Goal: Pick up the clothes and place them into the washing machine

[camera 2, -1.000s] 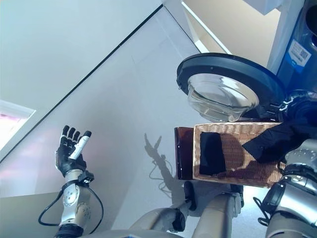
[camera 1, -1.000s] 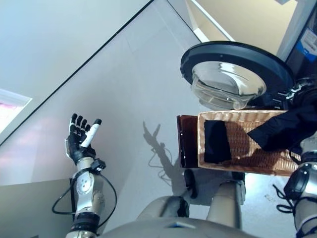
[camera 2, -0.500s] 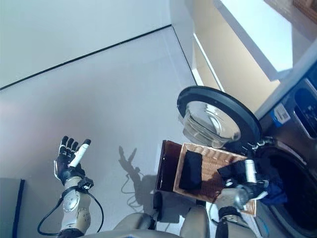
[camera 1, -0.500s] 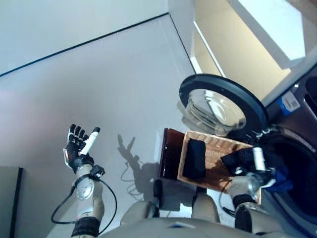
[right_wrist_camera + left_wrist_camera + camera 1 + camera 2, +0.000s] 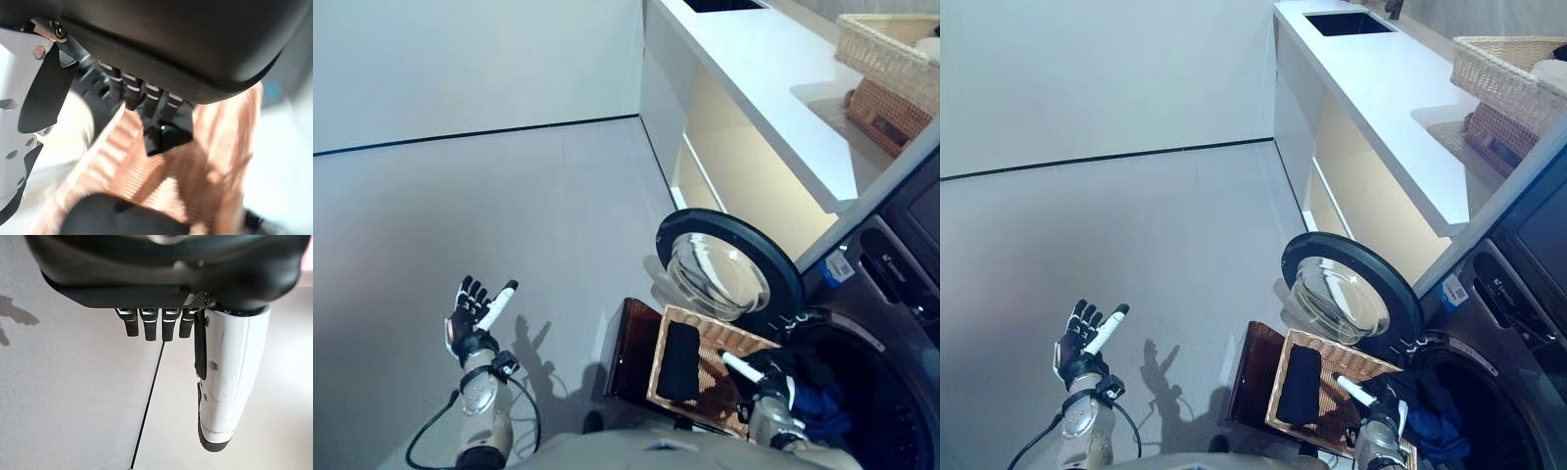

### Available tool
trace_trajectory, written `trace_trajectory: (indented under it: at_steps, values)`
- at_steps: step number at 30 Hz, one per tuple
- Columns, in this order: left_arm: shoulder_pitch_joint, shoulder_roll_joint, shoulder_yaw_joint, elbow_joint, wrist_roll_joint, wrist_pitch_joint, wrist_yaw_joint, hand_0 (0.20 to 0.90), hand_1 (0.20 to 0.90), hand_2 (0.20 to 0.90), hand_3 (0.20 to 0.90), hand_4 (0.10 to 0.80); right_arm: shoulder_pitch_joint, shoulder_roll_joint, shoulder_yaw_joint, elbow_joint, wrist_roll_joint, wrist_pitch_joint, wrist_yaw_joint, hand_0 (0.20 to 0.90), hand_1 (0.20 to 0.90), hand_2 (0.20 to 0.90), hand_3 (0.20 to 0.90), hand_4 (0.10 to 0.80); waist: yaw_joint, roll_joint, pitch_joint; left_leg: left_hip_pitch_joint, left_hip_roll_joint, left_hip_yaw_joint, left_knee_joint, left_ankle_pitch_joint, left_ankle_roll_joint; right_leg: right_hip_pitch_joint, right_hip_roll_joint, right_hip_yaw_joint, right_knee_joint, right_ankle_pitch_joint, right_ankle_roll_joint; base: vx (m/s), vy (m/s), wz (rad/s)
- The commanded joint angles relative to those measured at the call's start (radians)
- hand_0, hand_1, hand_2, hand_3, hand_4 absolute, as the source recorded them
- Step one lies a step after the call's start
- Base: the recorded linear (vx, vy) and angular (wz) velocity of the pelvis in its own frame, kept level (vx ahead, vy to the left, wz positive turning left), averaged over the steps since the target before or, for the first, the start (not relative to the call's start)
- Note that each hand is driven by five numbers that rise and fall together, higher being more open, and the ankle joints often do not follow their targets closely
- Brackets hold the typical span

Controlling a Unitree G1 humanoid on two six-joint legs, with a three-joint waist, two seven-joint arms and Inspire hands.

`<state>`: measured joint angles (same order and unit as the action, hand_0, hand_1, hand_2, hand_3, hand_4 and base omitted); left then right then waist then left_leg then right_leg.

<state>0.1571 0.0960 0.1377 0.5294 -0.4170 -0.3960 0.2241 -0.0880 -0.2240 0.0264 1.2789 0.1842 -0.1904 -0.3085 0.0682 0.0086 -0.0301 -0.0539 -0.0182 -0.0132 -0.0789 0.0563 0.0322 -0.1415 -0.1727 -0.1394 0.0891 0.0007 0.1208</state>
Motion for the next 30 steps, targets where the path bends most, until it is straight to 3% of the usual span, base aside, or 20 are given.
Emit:
trace_trajectory:
  at_steps: [1,6,12,16,22,30]
  values:
    - [-0.031,0.077,0.033,-0.067,0.065,-0.073,-0.013,0.900,0.900,0.900,0.900,0.800,-0.021,-0.064,0.072,-0.012,-0.203,0.008,-0.051,0.900,0.900,0.900,0.900,0.800,0.009,-0.039,-0.043,0.003,-0.031,0.000,0.000,-0.064,-0.050,0.095,-0.048,-0.015,-0.095,0.053,0.024,0.003,0.000,-0.05]
    - [-0.017,0.078,0.041,-0.080,0.096,-0.070,-0.028,0.900,0.900,0.900,0.900,0.800,0.027,-0.147,0.218,-0.121,-0.608,0.076,-0.054,0.900,0.900,0.900,0.900,0.800,-0.003,-0.044,-0.060,0.033,-0.024,0.013,0.000,-0.074,-0.051,0.121,-0.041,-0.003,-0.099,0.045,0.027,-0.003,-0.019,-0.05]
    - [-0.005,0.068,0.039,-0.068,0.102,-0.069,-0.040,0.900,0.900,0.900,0.900,0.800,0.054,-0.172,0.214,-0.120,-0.682,0.086,-0.039,0.900,0.900,0.900,0.900,0.800,-0.006,-0.050,-0.074,0.055,-0.013,0.016,0.003,-0.078,-0.054,0.142,-0.035,-0.002,-0.105,0.038,0.024,-0.004,-0.043,-0.04]
    - [0.000,0.065,0.035,-0.072,0.106,-0.063,-0.045,0.900,0.900,0.900,0.900,0.800,0.054,-0.166,0.189,-0.081,-0.631,0.081,-0.039,0.900,0.900,0.900,0.900,0.800,-0.003,-0.052,-0.074,0.069,-0.002,0.018,0.004,-0.078,-0.059,0.155,-0.027,-0.003,-0.111,0.032,0.020,0.006,-0.049,-0.02]
    - [0.006,0.065,0.017,-0.096,0.103,-0.049,-0.045,0.900,0.900,0.900,0.900,0.800,0.020,-0.129,0.123,0.019,-0.409,0.062,-0.048,0.900,0.900,0.900,0.900,0.800,0.005,-0.049,-0.038,0.075,0.010,0.005,0.009,-0.075,-0.058,0.160,-0.018,-0.008,-0.104,0.022,0.009,0.015,-0.020,0.00]
    - [-0.055,0.093,-0.048,-0.271,0.088,-0.080,-0.019,0.900,0.900,0.900,0.900,0.800,-0.187,-0.115,0.021,0.069,-0.027,0.000,-0.117,0.900,0.900,0.900,0.900,0.800,0.025,0.001,0.200,-0.113,-0.021,-0.010,0.181,-0.097,-0.040,-0.020,-0.044,-0.004,0.070,-0.001,-0.011,-0.213,0.032,0.07]
